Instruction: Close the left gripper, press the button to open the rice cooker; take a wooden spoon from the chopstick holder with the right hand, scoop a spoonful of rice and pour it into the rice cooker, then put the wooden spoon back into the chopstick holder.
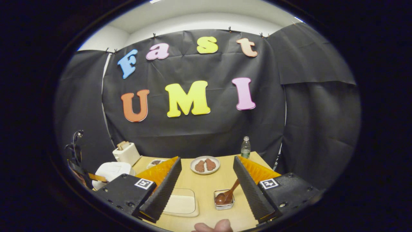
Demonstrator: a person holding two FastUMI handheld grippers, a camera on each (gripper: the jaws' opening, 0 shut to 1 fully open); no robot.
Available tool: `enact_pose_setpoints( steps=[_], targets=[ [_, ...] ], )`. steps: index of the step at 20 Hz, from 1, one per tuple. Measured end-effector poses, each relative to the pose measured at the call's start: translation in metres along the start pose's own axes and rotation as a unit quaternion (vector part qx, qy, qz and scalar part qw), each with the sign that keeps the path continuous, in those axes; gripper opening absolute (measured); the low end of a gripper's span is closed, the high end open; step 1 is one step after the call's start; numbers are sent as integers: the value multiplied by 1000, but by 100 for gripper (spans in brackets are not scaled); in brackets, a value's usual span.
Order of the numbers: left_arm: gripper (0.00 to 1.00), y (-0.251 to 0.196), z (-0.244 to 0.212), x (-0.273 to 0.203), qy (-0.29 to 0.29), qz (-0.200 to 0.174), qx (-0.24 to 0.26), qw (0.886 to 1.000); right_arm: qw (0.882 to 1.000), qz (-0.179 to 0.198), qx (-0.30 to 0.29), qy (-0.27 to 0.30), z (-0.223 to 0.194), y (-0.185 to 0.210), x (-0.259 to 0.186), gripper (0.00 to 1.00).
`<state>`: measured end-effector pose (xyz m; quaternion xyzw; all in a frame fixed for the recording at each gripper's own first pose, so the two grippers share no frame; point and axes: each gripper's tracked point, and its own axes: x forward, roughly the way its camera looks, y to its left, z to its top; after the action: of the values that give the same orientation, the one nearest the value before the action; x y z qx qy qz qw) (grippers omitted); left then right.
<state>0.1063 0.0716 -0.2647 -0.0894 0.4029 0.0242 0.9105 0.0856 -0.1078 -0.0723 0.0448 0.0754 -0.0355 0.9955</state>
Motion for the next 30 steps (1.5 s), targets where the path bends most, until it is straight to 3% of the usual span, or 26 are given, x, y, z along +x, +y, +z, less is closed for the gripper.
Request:
enact_pose_setpoints(
  steps=[9,12,16,21,23,24,25,26,27,28,29,30],
  targets=[
    [0,-4,23,-12,-29,9,10,999,1000,-9,-19,3,0,19,7,100],
    [0,-8,58,-42,-89,18,30,995,1000,2,-21,0,1,23,0,100],
    [1,-15,104,-83,-182,26,65,981,1000,10,-14,-3,7,17,-14,100],
    [19,-30,140,-115,-268,3,46,962,1000,-25,-10,0,10,-11,-32,100],
    [31,-39,148,-134,-302,-2,53,952,999,-36,-17,13,1,-22,-40,100],
    [38,-45,146,-143,-311,-4,59,949,999,-36,-13,14,0,-24,-45,100],
    [58,-46,145,-153,-318,-1,65,946,999,-35,-11,13,1,-26,-48,100],
    [67,-49,142,-159,-325,-1,71,943,999,-35,-11,12,0,-29,-51,100],
    [85,-50,138,-167,-334,2,75,940,999,-35,-12,11,1,-33,-54,100],
    [81,-55,135,-177,-341,1,76,937,999,-36,-10,10,0,-36,-56,100],
    [96,-60,132,-184,-348,-1,74,935,999,-36,-7,10,0,-41,-58,100],
    [95,-62,128,-191,-355,-4,72,932,999,-34,-1,9,-1,-43,-59,100]
  ],
)
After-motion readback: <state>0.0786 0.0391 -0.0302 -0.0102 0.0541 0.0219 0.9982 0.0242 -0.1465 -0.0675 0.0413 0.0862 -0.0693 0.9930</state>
